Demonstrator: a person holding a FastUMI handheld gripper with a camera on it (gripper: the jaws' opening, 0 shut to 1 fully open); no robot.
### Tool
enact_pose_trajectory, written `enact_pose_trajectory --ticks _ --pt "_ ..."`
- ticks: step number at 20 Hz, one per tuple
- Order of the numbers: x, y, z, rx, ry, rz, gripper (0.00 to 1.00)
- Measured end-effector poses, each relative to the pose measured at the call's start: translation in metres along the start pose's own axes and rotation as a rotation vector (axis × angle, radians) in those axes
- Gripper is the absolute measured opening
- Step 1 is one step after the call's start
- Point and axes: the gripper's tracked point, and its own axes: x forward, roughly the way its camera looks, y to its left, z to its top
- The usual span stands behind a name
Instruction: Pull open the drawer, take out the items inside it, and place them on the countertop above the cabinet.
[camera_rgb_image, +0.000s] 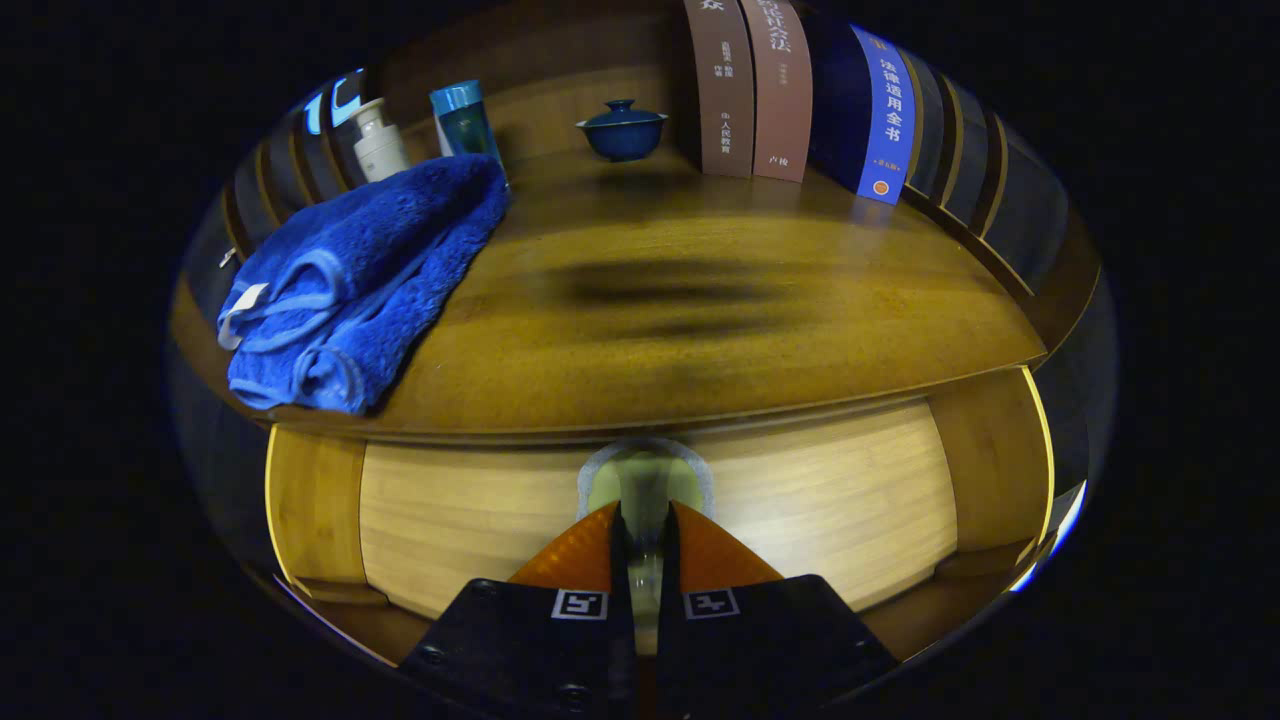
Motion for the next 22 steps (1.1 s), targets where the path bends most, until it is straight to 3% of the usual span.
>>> enact_pose_trajectory --ticks 6,11,15,22 --pt "-0.08 -0.001 0.01 -0.014 -0.128 0.065 0.13" --pt "-0.15 -0.001 0.052 -0.026 -0.282 0.086 0.13" --pt "-0.151 -0.001 0.1 -0.058 -0.316 0.035 0.12" --pt "-0.098 0.017 0.143 -0.071 -0.252 0.005 0.12"
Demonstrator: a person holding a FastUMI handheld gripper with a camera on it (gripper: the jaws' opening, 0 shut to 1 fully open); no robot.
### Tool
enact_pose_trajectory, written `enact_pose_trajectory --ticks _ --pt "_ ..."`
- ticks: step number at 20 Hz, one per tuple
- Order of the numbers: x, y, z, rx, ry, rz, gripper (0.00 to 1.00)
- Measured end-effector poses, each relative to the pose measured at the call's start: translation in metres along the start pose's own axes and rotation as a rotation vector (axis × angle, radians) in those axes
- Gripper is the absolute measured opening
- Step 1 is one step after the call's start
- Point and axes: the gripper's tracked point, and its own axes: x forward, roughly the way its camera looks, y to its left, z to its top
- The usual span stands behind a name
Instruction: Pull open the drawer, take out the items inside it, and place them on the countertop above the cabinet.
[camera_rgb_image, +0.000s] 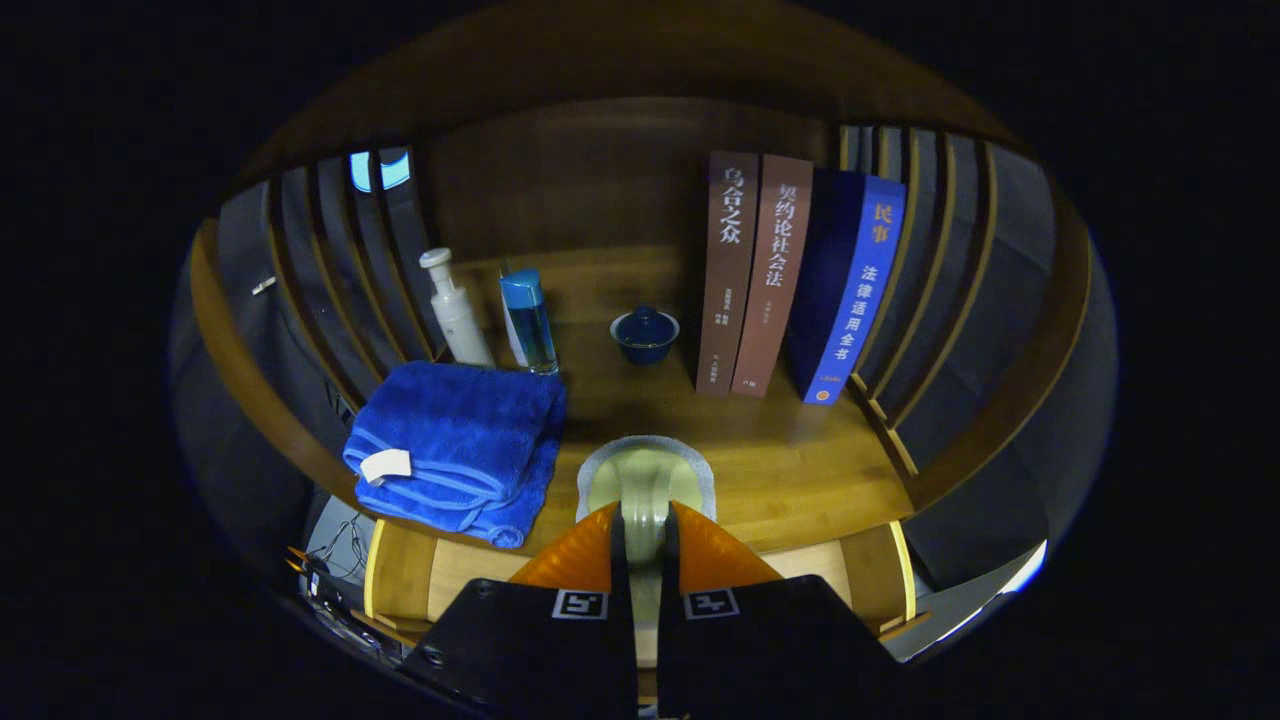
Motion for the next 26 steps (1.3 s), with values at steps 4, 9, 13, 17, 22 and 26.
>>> enact_pose_trajectory --ticks 4,9,13,17,22,26 --pt "0.041 -0.006 0.008 -0.026 0.049 -0.044 0.13" --pt "0.077 -0.002 0.013 -0.043 0.087 -0.052 0.18" --pt "0.084 0.009 0.017 -0.055 0.085 -0.044 0.4" --pt "0.083 0.023 0.025 -0.032 0.023 -0.018 0.99" --pt "0.055 0.021 0.037 -0.031 -0.084 -0.024 0.99" --pt "0.012 0.004 0.048 -0.027 -0.245 -0.059 0.99"
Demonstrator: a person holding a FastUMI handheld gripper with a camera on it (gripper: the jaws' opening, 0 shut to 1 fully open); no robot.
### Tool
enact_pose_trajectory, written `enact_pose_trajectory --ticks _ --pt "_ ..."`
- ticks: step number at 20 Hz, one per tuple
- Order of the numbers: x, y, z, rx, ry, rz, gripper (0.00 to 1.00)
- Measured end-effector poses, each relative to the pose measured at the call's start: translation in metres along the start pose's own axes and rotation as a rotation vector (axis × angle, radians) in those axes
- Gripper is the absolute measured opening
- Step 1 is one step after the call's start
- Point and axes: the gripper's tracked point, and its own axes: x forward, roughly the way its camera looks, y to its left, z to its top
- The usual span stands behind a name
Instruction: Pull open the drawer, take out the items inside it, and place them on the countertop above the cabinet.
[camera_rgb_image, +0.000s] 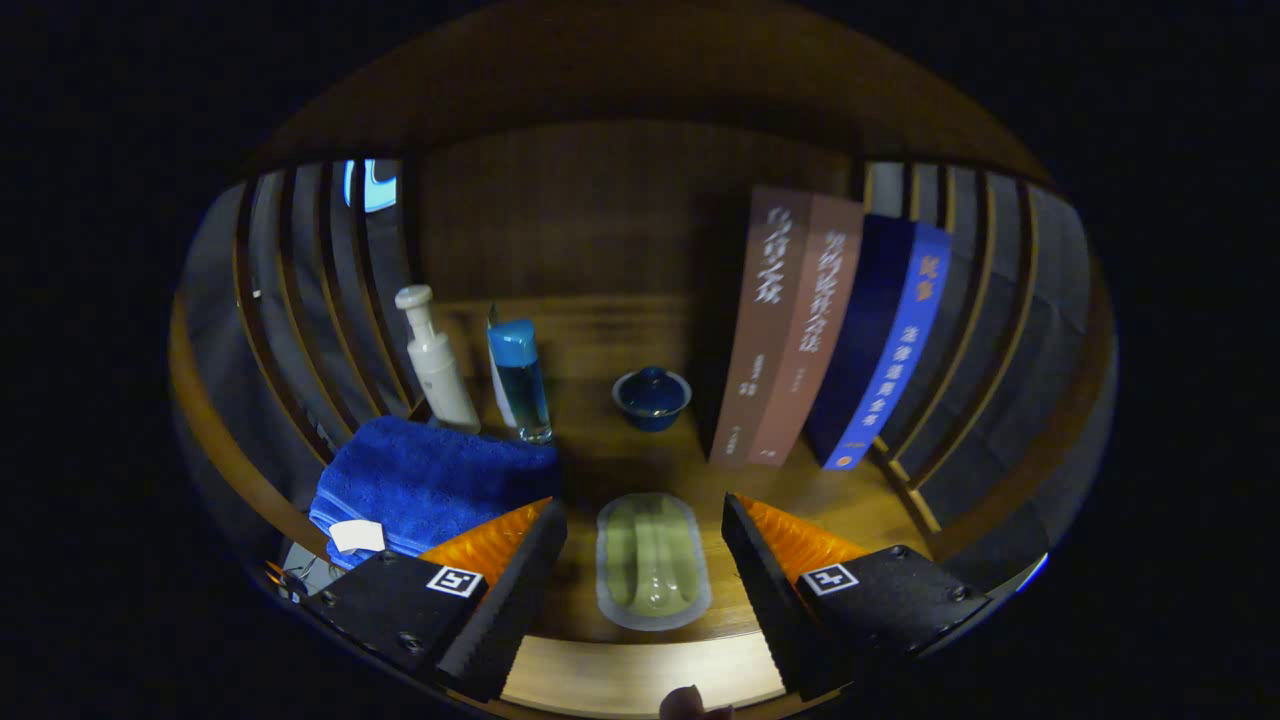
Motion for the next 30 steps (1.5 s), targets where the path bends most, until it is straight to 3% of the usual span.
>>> enact_pose_trajectory --ticks 9,12,15,18,22,30 --pt "-0.149 -0.037 0.043 0.14 -0.445 0.054 0.99" --pt "-0.198 -0.046 0.038 0.18 -0.553 0.102 0.99" --pt "-0.234 -0.059 0.025 0.116 -0.675 0.087 0.99" --pt "-0.258 -0.057 -0.02 0.058 -0.685 0.08 0.99" --pt "-0.274 -0.049 -0.079 0.081 -0.674 0.076 0.99" --pt "-0.23 -0.02 -0.183 0.013 -0.577 0.075 0.99"
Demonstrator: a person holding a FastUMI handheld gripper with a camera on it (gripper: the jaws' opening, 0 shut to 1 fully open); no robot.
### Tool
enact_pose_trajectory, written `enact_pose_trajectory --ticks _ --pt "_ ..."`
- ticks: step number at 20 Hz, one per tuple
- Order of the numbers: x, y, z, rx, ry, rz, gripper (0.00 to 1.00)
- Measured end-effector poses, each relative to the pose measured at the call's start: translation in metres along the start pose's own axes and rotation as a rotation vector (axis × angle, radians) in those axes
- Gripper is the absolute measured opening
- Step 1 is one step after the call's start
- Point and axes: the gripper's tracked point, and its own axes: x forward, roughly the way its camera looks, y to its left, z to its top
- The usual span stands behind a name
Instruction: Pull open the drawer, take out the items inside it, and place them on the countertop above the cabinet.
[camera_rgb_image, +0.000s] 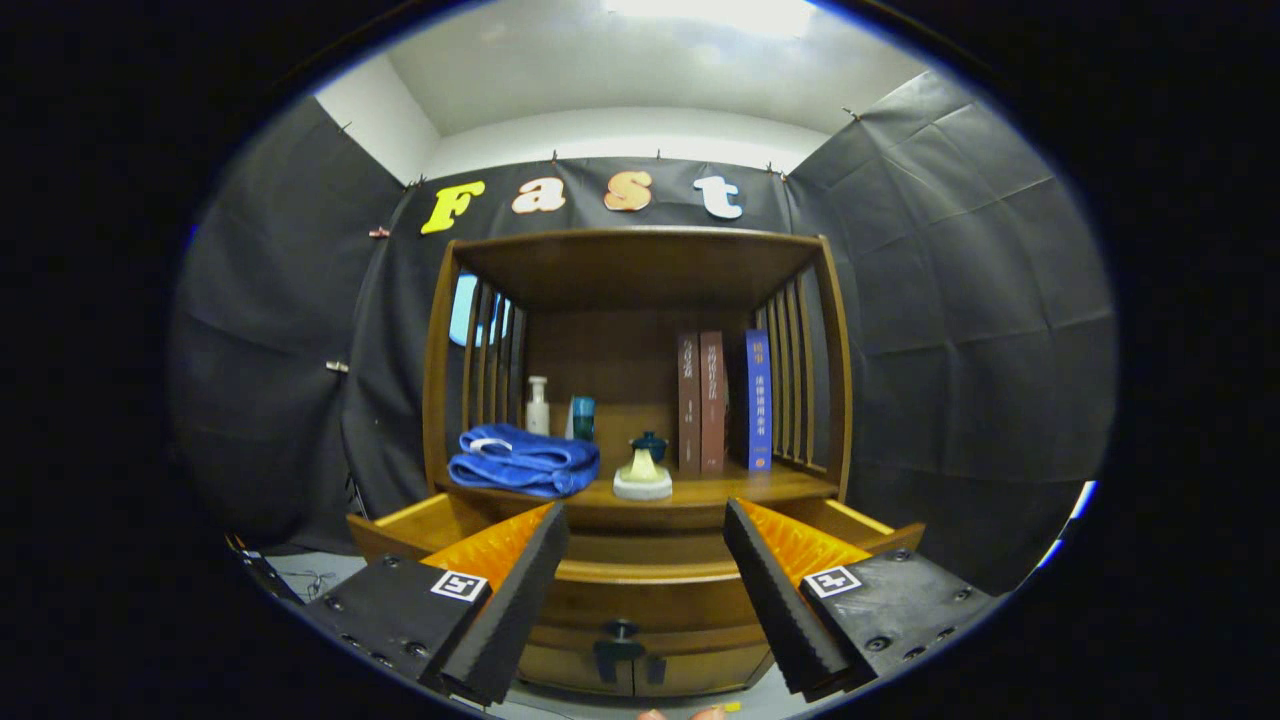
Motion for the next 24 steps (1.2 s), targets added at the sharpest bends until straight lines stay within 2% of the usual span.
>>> enact_pose_trajectory --ticks 4,11,16,24 --pt "0.008 0.007 -0.052 -0.015 0.075 0.007 0.99" --pt "0.028 0.003 -0.11 -0.022 0.191 -0.001 0.99" --pt "0.029 0.008 -0.111 -0.09 0.169 -0.008 1.0" --pt "0.061 0.012 -0.11 -0.046 0.185 -0.025 0.99"
